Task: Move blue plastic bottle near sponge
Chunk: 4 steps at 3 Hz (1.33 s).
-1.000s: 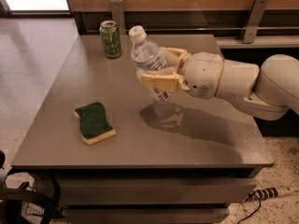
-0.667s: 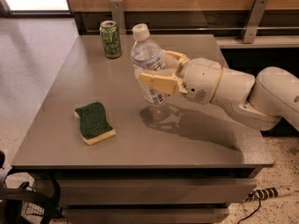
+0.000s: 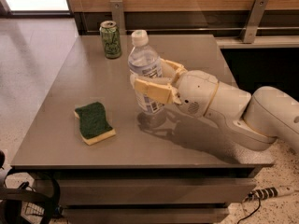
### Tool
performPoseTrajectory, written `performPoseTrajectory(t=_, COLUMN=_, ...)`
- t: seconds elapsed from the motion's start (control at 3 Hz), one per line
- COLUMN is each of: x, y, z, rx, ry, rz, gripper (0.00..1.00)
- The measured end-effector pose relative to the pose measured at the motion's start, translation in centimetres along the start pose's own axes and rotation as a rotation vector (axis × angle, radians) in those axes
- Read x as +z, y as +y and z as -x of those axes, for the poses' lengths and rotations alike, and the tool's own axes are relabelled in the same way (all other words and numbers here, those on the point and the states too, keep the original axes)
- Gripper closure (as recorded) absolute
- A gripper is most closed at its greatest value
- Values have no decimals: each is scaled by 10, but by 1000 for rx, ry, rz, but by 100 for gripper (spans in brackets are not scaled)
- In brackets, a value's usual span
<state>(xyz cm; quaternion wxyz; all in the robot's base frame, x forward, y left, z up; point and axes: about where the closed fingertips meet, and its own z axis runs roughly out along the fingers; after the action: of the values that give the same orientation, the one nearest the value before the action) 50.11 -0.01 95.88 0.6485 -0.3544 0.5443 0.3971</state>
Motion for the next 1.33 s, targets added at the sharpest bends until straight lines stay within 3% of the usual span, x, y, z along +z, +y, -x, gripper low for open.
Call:
performPoseTrajectory(t=0.67, x=8, y=5, z=-16, rx=-38, ry=57, rz=-45, gripper=100)
performPoseTrajectory(t=1.33, x=22, y=9, z=-49, rx=-25, ry=16, rz=-46, gripper=100)
